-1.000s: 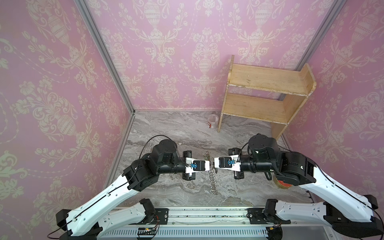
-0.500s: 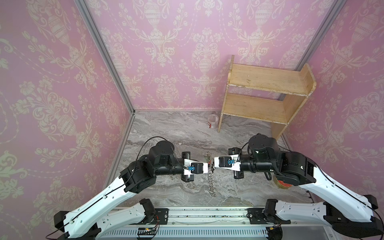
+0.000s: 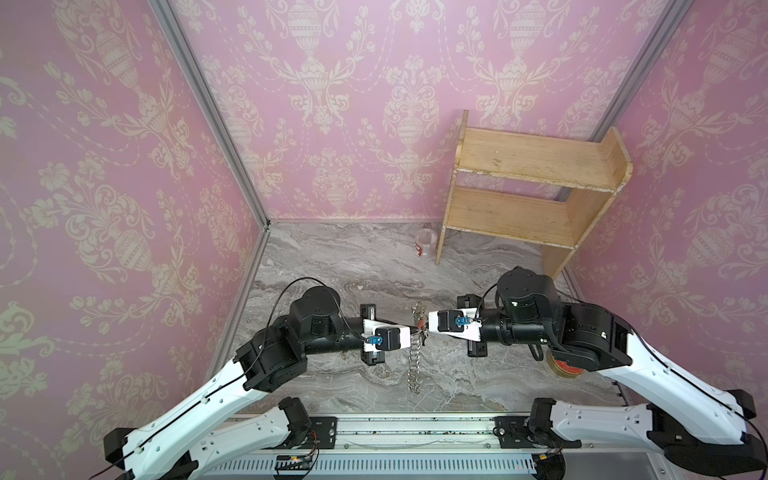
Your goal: Put the keys on the keyring
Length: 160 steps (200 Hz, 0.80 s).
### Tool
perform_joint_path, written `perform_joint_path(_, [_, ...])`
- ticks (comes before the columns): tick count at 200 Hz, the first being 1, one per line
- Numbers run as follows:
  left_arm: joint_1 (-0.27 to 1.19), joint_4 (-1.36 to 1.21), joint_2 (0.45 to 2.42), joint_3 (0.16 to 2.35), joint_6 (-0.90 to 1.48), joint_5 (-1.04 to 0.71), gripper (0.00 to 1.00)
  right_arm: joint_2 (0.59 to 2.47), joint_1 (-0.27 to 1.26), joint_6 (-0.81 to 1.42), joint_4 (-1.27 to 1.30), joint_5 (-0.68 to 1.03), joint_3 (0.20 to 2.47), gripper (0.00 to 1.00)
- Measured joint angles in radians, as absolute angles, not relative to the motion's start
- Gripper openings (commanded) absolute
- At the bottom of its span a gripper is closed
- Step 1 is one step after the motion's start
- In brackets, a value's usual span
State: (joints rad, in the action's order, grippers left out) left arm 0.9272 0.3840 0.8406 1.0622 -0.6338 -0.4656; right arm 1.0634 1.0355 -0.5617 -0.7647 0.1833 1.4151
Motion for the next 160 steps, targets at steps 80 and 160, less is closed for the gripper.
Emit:
perform_joint_path(80, [0.933, 0.284, 0.825, 1.023, -0.603, -0.466, 0.00, 1.056, 1.021, -0.521, -0.764, 0.186, 1.411, 0.19])
perform_joint_path(160, [0.934, 0.160, 0.820, 1.003, -0.527, -0.490, 0.00, 0.897, 1.007, -0.496, -0.683, 0.188, 1.343, 0.43])
